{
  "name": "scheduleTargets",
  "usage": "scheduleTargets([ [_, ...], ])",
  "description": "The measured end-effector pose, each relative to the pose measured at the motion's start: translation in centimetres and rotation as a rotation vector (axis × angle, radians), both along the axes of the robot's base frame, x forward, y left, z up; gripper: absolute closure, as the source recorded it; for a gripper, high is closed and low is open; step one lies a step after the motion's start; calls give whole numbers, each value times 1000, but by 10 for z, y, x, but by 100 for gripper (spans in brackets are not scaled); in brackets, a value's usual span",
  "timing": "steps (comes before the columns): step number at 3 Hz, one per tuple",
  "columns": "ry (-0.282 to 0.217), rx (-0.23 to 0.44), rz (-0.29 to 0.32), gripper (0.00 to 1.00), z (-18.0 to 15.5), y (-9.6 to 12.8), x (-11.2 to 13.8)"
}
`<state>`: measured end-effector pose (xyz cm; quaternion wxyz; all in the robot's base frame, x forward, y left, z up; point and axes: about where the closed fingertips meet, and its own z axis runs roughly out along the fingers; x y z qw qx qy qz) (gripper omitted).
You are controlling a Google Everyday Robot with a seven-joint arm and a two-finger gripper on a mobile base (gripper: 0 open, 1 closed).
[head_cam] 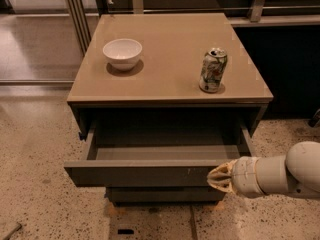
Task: Close top drawer
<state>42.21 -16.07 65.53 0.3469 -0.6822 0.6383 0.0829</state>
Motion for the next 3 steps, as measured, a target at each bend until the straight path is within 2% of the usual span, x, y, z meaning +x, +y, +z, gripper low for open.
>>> scheduleTargets([
  [1, -59, 0, -5, 100, -6, 6, 17],
  [3, -146, 21, -48, 100, -5, 1, 52],
])
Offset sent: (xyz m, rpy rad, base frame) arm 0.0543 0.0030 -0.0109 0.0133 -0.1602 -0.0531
